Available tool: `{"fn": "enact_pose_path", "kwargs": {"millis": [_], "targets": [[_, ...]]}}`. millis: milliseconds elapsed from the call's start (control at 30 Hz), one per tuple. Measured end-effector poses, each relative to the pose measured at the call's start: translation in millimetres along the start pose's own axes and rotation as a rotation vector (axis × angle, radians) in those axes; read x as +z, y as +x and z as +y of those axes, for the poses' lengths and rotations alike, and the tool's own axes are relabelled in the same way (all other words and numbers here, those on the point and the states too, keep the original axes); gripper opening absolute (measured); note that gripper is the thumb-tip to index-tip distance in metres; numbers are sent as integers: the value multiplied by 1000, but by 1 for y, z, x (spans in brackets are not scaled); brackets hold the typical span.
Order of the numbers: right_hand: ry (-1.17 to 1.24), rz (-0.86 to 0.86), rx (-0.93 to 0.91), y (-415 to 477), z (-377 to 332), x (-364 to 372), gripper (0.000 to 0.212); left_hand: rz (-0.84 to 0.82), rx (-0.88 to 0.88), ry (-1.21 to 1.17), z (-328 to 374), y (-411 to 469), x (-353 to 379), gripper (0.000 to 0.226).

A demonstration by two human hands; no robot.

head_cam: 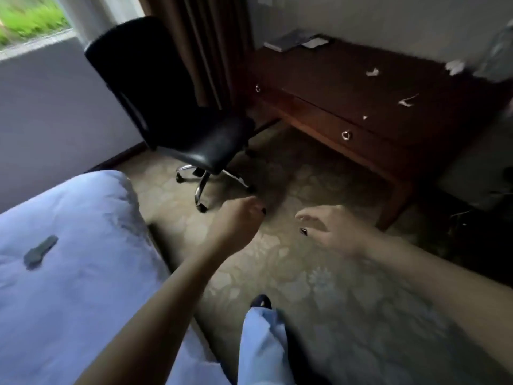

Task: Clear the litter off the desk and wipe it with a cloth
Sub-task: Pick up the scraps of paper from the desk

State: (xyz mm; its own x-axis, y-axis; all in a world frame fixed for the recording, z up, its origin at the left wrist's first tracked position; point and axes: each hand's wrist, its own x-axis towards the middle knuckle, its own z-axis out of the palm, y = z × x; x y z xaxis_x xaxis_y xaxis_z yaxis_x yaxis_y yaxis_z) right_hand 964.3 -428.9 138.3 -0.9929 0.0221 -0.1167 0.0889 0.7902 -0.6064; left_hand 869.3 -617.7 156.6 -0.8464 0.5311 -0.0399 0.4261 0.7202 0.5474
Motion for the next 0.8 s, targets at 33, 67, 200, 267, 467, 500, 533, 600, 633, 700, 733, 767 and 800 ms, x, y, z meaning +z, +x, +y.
{"fn": "enact_pose_path", "kwargs": {"millis": [33, 67, 200, 267, 467, 500, 533, 600, 633, 700, 733, 767, 800], "targets": [[27, 53, 43, 7, 13, -10, 33, -9, 35, -13, 6, 24, 3, 19], [46, 97, 78, 16, 24, -18, 32, -13, 71, -26, 10, 48, 6, 21], [85, 226, 164, 74, 61, -48, 29, -48, 166, -106, 22, 151, 15, 22], [74, 275, 182, 117, 73, -65, 30, -68, 221, -143, 22, 206, 12, 21], [117, 427, 287, 240, 94, -113, 28, -138, 312, -186, 12, 362, -16, 20], [126, 441, 308, 257, 100, -119, 28, -161, 323, -188, 13, 385, -17, 19], [134, 457, 328, 272, 108, -126, 27, -182, 328, -193, 13, 407, -16, 20], [146, 507, 363, 297, 129, -138, 28, -223, 320, -227, 18, 446, -12, 22], [152, 537, 387, 307, 142, -144, 29, -246, 319, -246, 20, 463, -7, 22], [182, 588, 448, 324, 172, -154, 40, -299, 326, -251, 26, 496, 9, 22], [200, 609, 480, 331, 189, -159, 48, -328, 332, -241, 29, 512, 19, 22], [205, 630, 509, 337, 209, -164, 57, -359, 339, -229, 33, 529, 30, 22], [197, 649, 539, 343, 230, -168, 64, -388, 352, -212, 38, 546, 41, 22]]}}
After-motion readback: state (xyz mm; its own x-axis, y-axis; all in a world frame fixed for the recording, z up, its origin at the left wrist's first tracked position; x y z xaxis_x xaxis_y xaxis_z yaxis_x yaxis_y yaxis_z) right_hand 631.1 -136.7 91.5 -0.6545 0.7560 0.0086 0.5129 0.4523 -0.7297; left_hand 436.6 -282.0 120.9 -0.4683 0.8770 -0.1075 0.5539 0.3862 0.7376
